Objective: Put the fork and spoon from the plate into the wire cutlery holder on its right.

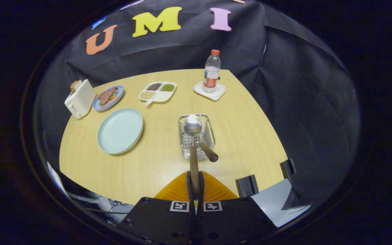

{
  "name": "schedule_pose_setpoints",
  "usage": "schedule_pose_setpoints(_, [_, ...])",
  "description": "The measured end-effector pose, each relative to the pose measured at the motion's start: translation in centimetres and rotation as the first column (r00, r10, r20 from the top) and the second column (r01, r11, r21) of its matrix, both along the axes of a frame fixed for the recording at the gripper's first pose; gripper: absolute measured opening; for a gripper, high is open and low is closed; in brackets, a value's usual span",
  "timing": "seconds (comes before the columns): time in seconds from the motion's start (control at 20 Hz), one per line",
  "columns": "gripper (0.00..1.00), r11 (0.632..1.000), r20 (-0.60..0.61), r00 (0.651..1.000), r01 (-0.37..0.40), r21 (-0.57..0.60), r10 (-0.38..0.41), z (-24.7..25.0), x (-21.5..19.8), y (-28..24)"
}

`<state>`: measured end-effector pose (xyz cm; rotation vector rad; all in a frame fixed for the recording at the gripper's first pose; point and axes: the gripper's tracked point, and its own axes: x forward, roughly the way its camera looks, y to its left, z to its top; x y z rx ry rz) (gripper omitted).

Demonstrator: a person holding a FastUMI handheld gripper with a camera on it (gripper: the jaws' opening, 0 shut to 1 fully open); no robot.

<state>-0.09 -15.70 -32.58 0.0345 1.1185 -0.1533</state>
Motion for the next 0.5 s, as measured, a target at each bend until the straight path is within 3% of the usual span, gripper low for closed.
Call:
schedule_pose_setpoints(0.3, [0.03, 1.0, -0.015, 1.0, 0.018, -0.013, -0.018, 0.1, 0.9, 0.1])
schedule_pose_setpoints(0.5, [0.07, 0.999, -0.008, 1.0, -0.011, -0.043, 0.011, 0.6, 2.1, 0.3])
